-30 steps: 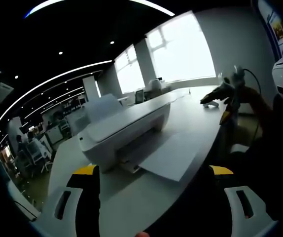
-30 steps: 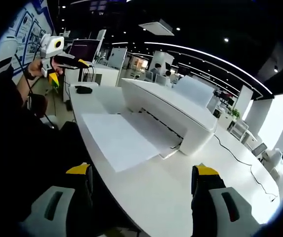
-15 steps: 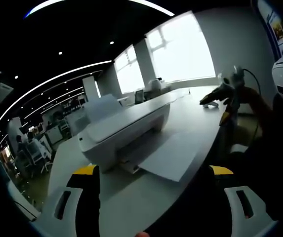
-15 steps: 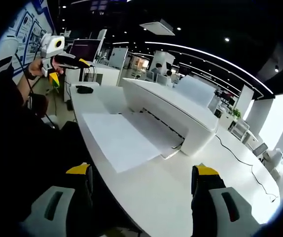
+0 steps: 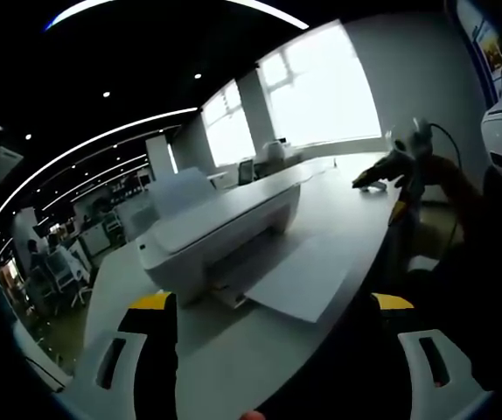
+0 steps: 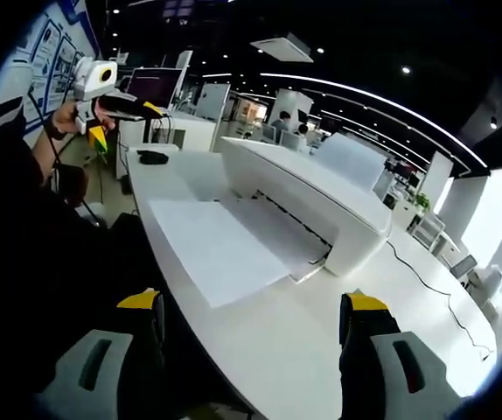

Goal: Remove the paper from the printer output slot and place it on top of the printer

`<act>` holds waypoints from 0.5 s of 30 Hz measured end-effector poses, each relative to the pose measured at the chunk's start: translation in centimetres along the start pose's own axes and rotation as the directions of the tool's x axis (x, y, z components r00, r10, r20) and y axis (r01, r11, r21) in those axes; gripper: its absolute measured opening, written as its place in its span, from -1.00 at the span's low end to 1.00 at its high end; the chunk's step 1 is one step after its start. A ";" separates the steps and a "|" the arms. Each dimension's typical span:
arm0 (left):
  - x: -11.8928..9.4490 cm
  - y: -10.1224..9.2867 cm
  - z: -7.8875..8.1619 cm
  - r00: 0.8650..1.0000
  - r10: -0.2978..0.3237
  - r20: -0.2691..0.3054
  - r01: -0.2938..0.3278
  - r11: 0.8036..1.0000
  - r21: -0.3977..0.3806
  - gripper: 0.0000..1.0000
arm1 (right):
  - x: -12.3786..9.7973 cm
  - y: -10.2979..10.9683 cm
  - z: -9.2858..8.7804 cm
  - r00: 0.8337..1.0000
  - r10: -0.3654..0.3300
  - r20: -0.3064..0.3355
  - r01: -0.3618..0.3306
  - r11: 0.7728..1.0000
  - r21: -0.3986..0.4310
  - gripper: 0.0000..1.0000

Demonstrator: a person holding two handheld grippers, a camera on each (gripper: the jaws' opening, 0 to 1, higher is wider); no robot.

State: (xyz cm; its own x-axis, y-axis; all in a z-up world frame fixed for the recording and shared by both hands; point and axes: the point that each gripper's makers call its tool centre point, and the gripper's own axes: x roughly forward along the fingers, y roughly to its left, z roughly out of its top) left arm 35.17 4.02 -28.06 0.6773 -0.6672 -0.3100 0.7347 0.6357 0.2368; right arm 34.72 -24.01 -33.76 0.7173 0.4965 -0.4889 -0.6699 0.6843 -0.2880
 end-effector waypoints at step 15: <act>0.1 -0.1 -0.1 1.000 -0.003 -0.002 0.003 1.000 0.003 0.84 | 0.3 0.0 -0.2 1.000 0.004 -0.004 -0.004 1.000 0.000 0.54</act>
State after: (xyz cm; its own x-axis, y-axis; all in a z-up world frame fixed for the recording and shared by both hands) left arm 35.11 3.91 -28.18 0.6750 -0.6685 -0.3123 0.7369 0.6327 0.2382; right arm 34.86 -23.95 -34.06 0.7138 0.4969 -0.4935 -0.6728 0.6823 -0.2861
